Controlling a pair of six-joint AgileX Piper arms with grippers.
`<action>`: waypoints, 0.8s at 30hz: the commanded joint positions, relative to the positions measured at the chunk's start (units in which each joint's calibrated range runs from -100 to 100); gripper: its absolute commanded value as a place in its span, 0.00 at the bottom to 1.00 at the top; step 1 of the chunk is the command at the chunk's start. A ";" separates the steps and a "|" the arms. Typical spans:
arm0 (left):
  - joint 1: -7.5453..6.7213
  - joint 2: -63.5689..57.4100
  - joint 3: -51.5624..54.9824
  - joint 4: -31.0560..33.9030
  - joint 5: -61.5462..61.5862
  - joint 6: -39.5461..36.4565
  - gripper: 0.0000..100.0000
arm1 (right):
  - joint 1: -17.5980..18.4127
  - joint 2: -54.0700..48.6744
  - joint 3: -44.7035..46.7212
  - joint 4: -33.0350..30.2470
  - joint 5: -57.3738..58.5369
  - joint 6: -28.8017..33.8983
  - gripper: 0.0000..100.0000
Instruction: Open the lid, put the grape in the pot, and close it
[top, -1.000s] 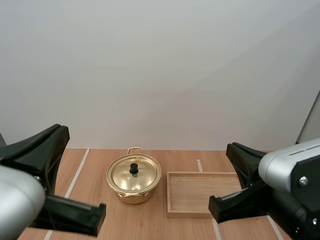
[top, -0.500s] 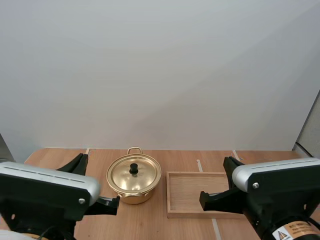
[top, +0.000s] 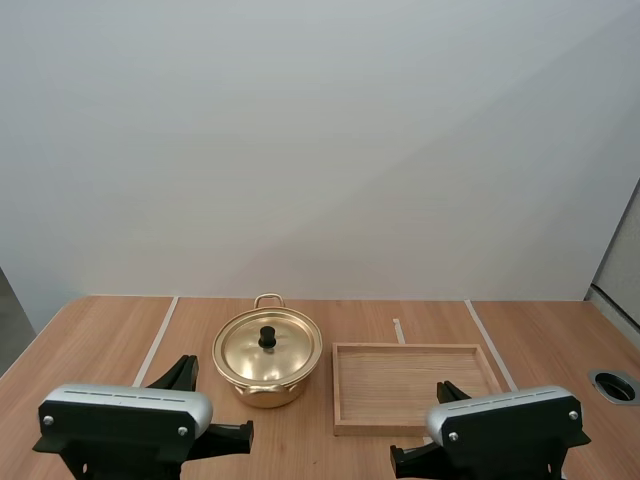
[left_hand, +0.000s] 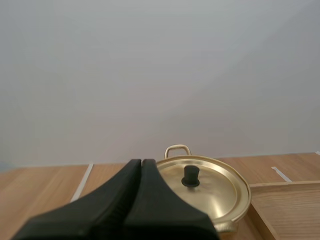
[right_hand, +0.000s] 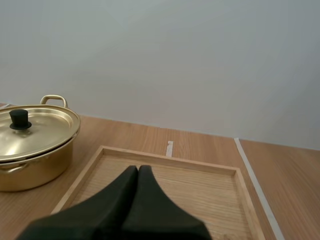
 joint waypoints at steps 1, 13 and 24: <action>0.41 -0.19 0.15 0.14 4.32 -3.37 0.01 | -0.30 -0.52 0.23 -0.32 5.85 -0.44 0.00; 1.10 -0.19 0.15 0.14 17.37 -2.73 0.01 | -1.34 -0.52 0.23 0.28 11.31 2.53 0.00; 1.10 -0.19 0.15 0.14 16.47 -2.73 0.01 | -1.30 -0.52 0.23 0.43 11.31 2.53 0.00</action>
